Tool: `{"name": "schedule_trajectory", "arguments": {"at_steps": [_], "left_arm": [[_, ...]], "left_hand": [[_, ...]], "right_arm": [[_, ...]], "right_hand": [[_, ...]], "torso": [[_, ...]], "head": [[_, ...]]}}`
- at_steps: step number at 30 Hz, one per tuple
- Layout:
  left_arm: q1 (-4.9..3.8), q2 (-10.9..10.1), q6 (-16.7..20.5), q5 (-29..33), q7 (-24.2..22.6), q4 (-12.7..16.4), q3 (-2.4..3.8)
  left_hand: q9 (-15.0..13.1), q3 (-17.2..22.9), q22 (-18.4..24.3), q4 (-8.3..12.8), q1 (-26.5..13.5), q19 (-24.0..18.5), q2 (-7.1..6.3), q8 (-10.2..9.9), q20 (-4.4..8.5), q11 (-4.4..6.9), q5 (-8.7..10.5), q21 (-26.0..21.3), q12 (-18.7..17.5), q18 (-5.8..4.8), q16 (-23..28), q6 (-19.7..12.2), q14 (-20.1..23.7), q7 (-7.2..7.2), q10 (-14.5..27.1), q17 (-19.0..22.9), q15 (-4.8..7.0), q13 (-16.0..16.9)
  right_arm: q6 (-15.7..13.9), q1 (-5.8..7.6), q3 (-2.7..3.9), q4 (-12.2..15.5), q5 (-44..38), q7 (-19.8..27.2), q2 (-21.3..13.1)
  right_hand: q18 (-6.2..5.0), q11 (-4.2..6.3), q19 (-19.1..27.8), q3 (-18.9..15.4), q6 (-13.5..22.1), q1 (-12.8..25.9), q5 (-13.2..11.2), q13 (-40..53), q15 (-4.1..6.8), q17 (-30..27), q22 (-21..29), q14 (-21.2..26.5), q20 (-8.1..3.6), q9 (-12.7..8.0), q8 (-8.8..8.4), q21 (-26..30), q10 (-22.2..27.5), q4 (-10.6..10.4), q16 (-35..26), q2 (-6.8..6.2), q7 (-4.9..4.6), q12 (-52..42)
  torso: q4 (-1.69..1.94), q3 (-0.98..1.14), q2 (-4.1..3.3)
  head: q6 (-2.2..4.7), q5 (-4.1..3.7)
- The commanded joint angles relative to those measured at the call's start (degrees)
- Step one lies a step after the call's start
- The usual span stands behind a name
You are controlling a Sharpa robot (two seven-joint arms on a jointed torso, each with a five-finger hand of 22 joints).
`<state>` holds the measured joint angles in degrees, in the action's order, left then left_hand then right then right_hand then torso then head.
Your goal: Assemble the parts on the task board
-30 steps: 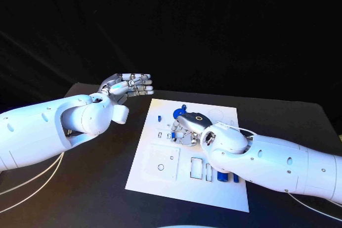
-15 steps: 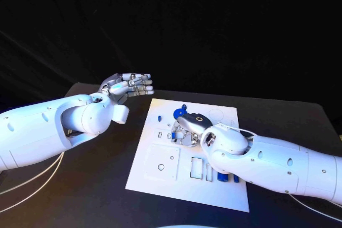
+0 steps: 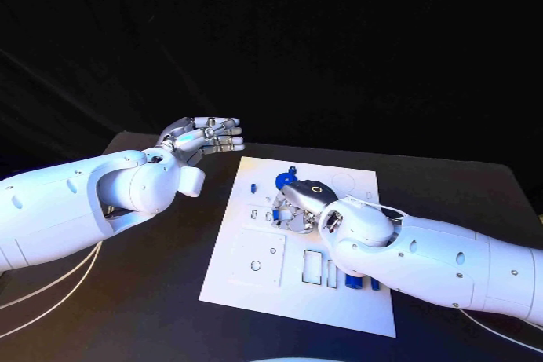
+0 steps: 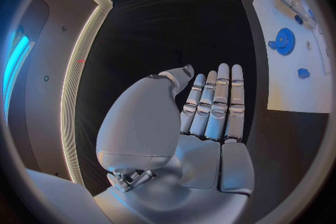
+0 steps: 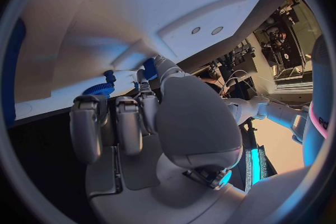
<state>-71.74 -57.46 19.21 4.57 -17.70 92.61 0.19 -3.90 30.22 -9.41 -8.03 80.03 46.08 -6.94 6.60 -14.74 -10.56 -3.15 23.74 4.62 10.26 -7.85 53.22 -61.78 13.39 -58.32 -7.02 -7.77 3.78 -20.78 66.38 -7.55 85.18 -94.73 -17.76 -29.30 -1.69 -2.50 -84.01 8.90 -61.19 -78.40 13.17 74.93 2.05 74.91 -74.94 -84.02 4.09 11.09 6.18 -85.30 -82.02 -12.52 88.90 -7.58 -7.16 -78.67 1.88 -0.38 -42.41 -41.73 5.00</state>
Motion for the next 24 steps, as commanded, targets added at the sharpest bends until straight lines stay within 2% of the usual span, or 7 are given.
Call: {"name": "schedule_trajectory", "arguments": {"at_steps": [1,5,8,12,17,20,24], "left_arm": [[-0.07,0.07,-1.15,0.11,-0.06,0.12,0.04],[-0.07,0.07,-1.18,0.11,-0.05,0.1,0.04],[-0.07,0.08,-1.22,0.11,-0.05,0.07,0.04],[-0.07,0.11,-1.25,0.09,0.0,-0.05,0.03],[-0.06,0.22,-1.11,-2.19,0.98,-0.51,0.02],[-0.06,0.53,-1.45,-4.26,2.6,-0.87,-0.02],[-0.05,1.34,-3.31,-10.06,7.34,-1.76,-0.27]], "left_hand": [[-0.06,0.02,0.08,-0.06,-0.48,-0.34,0.12,0.06,-0.17,-0.13,0.11,-0.02,-0.07,0.01,-0.28,-0.26,0.12,0.7,0.02,-0.09,-0.01,0.02],[-0.06,0.02,0.08,-0.06,-0.48,-0.34,0.12,0.06,-0.17,-0.13,0.11,-0.02,-0.07,0.01,-0.28,-0.26,0.12,0.7,0.02,-0.09,-0.01,0.02],[-0.06,0.02,0.08,-0.06,-0.48,-0.34,0.12,0.06,-0.17,-0.13,0.11,-0.02,-0.07,0.01,-0.28,-0.26,0.12,0.7,0.02,-0.09,-0.01,0.02],[-0.06,0.02,0.08,-0.06,-0.48,-0.34,0.12,0.06,-0.17,-0.13,0.11,-0.02,-0.07,0.01,-0.28,-0.26,0.12,0.7,0.02,-0.09,-0.01,0.02],[-0.46,0.03,0.07,0.54,-1.08,-0.22,0.04,1.42,-0.31,1.32,0.15,0.35,1.25,0.23,-0.9,2.18,-0.61,-1.24,-2.74,-0.44,0.85,0.31],[-0.48,-1.1,-0.32,0.28,-2.2,1.43,-0.78,1.67,0.19,2.29,0.17,1.47,2.07,0.38,-2.19,3.27,-3.05,-2.0,-5.54,-1.19,1.9,0.54],[-0.71,-3.84,-1.4,-0.64,-4.17,5.31,-1.62,2.23,1.73,3.9,0.15,4.13,3.75,0.44,-5.74,5.31,-8.64,-3.0,-10.31,-3.29,3.87,1.29]], "right_arm": [[-1.57,-0.05,-0.01,0.23,-0.83,-0.3,-0.01],[-3.0,-0.06,-0.01,0.45,-0.83,-0.13,-0.08],[-4.72,-0.08,-0.01,0.77,-0.82,-0.1,-0.23],[-8.3,-0.14,-0.01,1.81,-0.58,0.49,-0.75],[-12.41,0.02,0.15,4.55,0.17,2.56,-2.23],[-13.71,0.55,0.44,6.49,1.8,5.17,-3.85],[-13.19,2.41,0.89,8.97,9.96,12.09,-7.68]], "right_hand": [[0.22,-0.07,-2.12,-0.69,0.76,0.84,-0.59,4.07,-0.68,12.16,-11.21,-5.24,0.65,-0.14,-0.51,0.29,0.42,-0.28,-0.39,-0.55,-0.1,0.31],[0.07,-0.71,-1.71,-3.44,3.16,3.32,-0.27,2.52,-1.2,12.22,-10.83,-5.25,1.16,-0.58,-1.56,0.89,1.86,-1.97,-0.37,-2.66,-0.71,1.95],[-0.04,-1.04,-1.44,-6.18,4.15,3.82,-0.27,1.91,-1.54,12.25,-10.6,-5.25,1.53,-0.67,-1.75,1.31,2.46,-3.44,-0.36,-3.13,-1.07,2.49],[-0.13,-1.27,-1.23,-8.65,4.92,3.48,0.29,1.61,-1.75,12.12,-10.41,-5.22,1.77,-0.69,-1.78,1.66,2.78,-4.1,-0.43,-3.01,-1.31,2.66],[-0.37,-1.62,-0.62,-10.15,6.25,2.29,2.31,1.26,-2.05,11.29,-9.84,-4.99,2.05,-0.84,-1.98,2.59,3.12,-4.13,-0.89,-2.57,-1.72,2.86],[-0.39,-1.63,-0.59,-10.14,6.3,2.06,2.51,1.33,-2.06,11.21,-9.81,-4.97,2.08,-0.83,-1.93,2.66,3.03,-4.13,-0.94,-2.32,-1.73,2.74],[-0.78,-1.24,0.35,-9.03,4.57,0.77,2.6,1.27,-1.79,10.66,-8.9,-4.82,1.98,-0.37,-0.78,4.07,2.99,-3.84,-1.26,-0.37,-1.25,2.68]], "torso": [[-0.01,0.0,0.0],[-0.01,0.01,-0.01],[-0.01,0.01,0.0],[-0.03,0.02,0.03],[-0.31,0.06,0.28],[-0.39,0.07,0.54],[-0.49,0.09,1.17]], "head": [[0.03,0.01],[0.07,0.01],[0.13,0.02],[0.33,-0.05],[0.64,-0.25],[0.84,-0.46],[0.82,-0.34]]}}
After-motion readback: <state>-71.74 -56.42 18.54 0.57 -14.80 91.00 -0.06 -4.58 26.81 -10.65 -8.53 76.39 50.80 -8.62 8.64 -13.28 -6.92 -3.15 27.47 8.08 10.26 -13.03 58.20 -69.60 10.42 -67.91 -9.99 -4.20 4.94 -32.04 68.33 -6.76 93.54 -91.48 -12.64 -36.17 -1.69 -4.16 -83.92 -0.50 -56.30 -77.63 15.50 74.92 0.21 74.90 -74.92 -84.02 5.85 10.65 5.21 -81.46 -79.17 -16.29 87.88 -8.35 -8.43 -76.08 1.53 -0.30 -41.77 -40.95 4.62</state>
